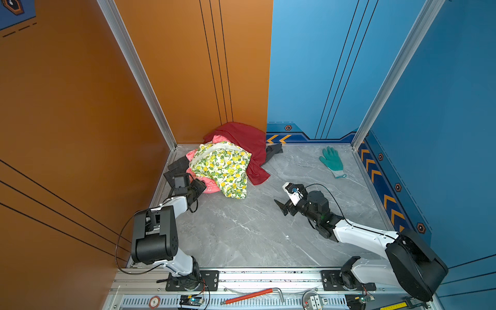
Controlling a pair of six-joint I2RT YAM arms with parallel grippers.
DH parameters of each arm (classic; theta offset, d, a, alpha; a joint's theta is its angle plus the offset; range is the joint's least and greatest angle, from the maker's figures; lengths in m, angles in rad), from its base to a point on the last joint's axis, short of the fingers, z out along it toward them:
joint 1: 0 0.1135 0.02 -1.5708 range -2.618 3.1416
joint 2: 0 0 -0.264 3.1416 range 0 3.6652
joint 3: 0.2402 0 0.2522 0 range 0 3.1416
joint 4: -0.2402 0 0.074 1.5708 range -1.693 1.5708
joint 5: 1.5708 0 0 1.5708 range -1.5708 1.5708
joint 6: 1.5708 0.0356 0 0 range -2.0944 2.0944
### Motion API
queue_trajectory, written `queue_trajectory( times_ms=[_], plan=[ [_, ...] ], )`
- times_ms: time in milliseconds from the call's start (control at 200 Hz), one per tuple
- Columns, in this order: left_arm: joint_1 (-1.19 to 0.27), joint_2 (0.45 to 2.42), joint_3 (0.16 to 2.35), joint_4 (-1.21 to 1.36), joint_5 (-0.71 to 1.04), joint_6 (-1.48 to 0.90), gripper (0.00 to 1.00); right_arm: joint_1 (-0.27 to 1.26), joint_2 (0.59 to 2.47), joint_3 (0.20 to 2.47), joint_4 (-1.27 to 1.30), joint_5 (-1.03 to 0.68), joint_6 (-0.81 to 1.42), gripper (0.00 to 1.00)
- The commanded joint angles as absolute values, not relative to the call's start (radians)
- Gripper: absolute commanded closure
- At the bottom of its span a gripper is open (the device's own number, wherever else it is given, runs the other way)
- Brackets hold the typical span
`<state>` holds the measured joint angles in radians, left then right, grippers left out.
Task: Pick out a specific cloth from the pile
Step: 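Grasp the pink cloth in the pile with the left gripper while the right approaches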
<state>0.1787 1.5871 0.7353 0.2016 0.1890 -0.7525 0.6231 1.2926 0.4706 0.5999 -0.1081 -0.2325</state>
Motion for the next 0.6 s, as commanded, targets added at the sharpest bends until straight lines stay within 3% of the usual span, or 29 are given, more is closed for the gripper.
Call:
queue_trajectory(
  times_ms=[0, 70, 155, 591],
  plan=[
    [0.189, 1.624, 0.797, 0.276, 0.196, -0.702, 0.61, 0.627, 1.307, 0.494, 0.628, -0.085, -0.236, 0.0],
    [0.189, 1.633, 0.826, 0.278, 0.207, -0.68, 0.82, 0.627, 1.309, 0.494, 0.632, -0.079, -0.236, 0.0],
    [0.19, 1.621, 0.859, 0.276, 0.235, -0.662, 1.0, 0.626, 1.313, 0.494, 0.638, -0.067, -0.236, 0.0],
    [0.181, 1.378, 1.083, -0.038, 0.107, -0.573, 1.0, 0.626, 1.324, 0.515, 0.616, -0.042, -0.229, 0.0]
  ],
)
